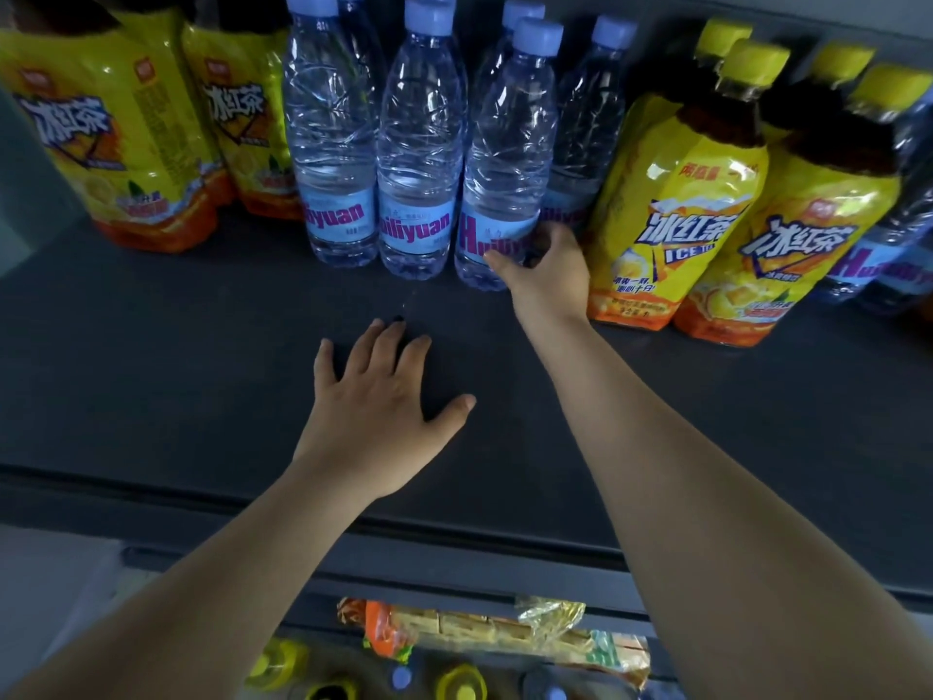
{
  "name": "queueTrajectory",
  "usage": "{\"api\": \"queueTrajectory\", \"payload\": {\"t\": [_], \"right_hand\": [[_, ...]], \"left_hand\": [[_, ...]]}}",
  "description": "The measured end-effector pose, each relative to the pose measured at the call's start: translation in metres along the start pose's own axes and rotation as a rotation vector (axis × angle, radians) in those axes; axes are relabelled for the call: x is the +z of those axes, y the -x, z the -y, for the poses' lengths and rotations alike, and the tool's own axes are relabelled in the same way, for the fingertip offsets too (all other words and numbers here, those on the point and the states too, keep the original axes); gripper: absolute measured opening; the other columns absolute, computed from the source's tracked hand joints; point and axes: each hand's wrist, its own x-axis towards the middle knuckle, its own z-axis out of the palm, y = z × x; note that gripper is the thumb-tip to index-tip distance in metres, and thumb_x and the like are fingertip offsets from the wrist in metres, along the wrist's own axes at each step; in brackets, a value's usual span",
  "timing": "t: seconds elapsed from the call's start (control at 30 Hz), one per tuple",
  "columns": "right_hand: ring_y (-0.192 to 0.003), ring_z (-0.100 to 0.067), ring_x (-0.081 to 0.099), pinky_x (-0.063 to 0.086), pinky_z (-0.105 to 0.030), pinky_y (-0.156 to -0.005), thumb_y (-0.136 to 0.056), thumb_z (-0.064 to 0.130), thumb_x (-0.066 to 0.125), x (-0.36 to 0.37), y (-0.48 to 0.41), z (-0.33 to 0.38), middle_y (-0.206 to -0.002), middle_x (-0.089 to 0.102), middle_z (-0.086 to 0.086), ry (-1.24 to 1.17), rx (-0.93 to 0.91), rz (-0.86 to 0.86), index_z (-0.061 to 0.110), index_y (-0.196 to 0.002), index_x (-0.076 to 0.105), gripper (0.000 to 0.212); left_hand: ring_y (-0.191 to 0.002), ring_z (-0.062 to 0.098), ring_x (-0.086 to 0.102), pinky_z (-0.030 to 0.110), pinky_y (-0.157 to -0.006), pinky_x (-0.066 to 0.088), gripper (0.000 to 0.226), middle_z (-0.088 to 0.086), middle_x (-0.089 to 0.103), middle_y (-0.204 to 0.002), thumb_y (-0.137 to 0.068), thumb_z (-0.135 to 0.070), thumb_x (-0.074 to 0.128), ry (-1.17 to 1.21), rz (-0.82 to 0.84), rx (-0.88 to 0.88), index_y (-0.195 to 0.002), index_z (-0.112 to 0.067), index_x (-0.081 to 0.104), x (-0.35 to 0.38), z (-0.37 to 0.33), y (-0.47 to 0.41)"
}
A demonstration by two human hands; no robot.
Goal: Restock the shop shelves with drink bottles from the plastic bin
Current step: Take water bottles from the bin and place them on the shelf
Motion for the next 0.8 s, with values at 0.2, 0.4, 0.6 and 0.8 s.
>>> {"api": "queueTrajectory", "payload": {"t": [0.2,0.4,0.6,0.8], "right_hand": [[-0.117,-0.022,0.052,0.044,-0.028,-0.091,-0.076,0.03,0.077,0.013,0.001,0.0,-0.129,0.052,-0.007,0.011,-0.002,-0.071,0.007,-0.125,0.046,0.061],[-0.114,-0.02,0.052,0.039,-0.02,-0.079,-0.076,0.028,0.077,0.018,0.005,0.003,-0.128,0.049,-0.006,-0.018,0.003,-0.091,0.007,-0.121,0.045,0.058],[-0.112,-0.018,0.055,0.042,-0.021,-0.079,-0.074,0.027,0.079,0.008,0.002,0.005,-0.128,0.052,-0.004,-0.098,0.068,0.002,0.009,-0.123,0.045,0.062],[-0.103,-0.014,0.057,0.045,-0.023,-0.083,-0.079,0.023,0.075,-0.013,0.018,0.002,-0.116,0.059,-0.002,-0.114,0.087,0.124,0.007,-0.122,0.051,0.051]], "left_hand": [[-0.145,0.015,-0.002,0.049,-0.117,0.0,0.079,-0.002,0.007,-0.157,-0.081,-0.068,0.015,-0.015,0.001,-0.004,-0.146,-0.025,0.014,0.001,-0.001,0.0],[-0.145,0.015,-0.003,0.049,-0.117,-0.001,0.076,-0.002,0.007,-0.157,-0.083,-0.067,0.019,-0.015,0.002,-0.004,-0.146,-0.025,0.014,0.001,0.0,-0.001],[-0.145,0.015,0.0,0.049,-0.116,0.0,0.075,-0.001,0.011,-0.156,-0.084,-0.067,0.024,0.008,-0.012,0.0,-0.145,-0.024,0.018,0.001,0.0,0.0],[-0.145,0.016,0.001,0.049,-0.117,0.0,0.073,0.001,0.012,-0.156,-0.086,-0.065,0.029,0.022,-0.012,-0.005,-0.145,-0.023,0.021,0.001,-0.001,0.001]]}}
